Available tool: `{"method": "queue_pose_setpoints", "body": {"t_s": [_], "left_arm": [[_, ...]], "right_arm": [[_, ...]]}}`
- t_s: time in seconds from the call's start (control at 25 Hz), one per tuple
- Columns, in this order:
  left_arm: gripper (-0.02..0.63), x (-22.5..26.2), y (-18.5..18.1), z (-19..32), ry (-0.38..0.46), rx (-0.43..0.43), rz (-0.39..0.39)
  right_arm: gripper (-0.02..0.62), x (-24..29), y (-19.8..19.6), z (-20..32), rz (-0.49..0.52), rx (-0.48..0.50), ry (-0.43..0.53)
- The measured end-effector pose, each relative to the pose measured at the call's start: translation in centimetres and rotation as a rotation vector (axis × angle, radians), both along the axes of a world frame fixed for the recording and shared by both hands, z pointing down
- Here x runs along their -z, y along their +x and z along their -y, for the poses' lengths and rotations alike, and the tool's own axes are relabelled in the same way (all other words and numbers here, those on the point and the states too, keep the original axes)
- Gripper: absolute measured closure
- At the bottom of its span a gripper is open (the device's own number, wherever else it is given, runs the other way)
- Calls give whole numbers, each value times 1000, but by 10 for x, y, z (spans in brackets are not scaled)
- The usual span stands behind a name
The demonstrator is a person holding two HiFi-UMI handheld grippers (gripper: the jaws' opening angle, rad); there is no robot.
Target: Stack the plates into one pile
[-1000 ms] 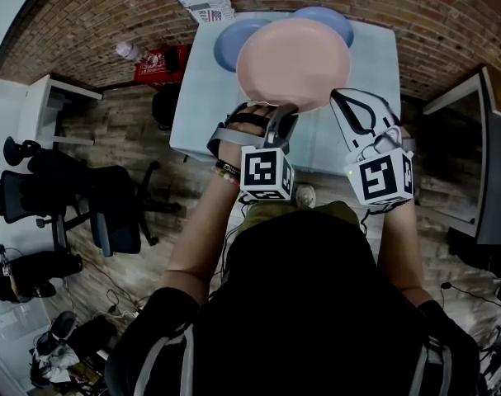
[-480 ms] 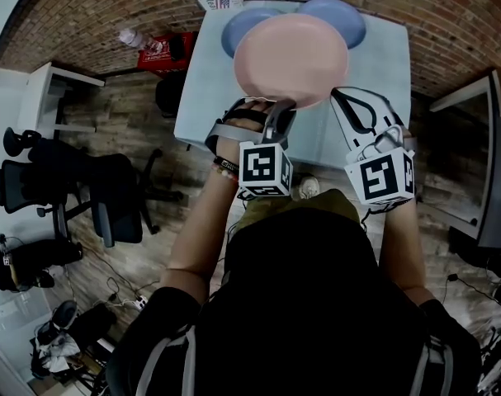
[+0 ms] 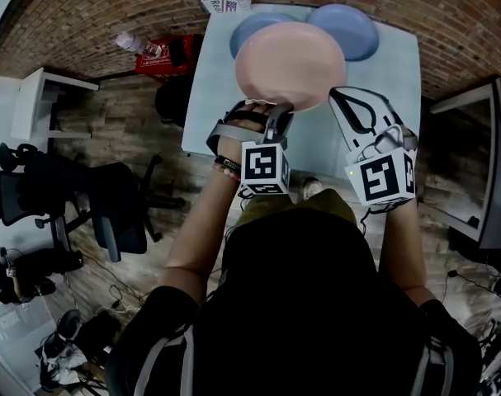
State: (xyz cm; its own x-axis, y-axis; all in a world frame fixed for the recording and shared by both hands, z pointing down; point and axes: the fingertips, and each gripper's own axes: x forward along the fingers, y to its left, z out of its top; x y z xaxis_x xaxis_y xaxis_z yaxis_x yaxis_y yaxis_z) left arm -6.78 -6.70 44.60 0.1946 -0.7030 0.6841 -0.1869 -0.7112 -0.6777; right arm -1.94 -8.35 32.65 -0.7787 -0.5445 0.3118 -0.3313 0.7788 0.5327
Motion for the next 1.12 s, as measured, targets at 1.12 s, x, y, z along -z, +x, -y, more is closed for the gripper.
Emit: {"method": "queue_pose_setpoints", "body": {"t_s": [1.12], "left_arm": [[563,-73,-138,109,-129,-242,68]], "right_arm": [[560,-28,-105,87,-22,-313,-114]]}}
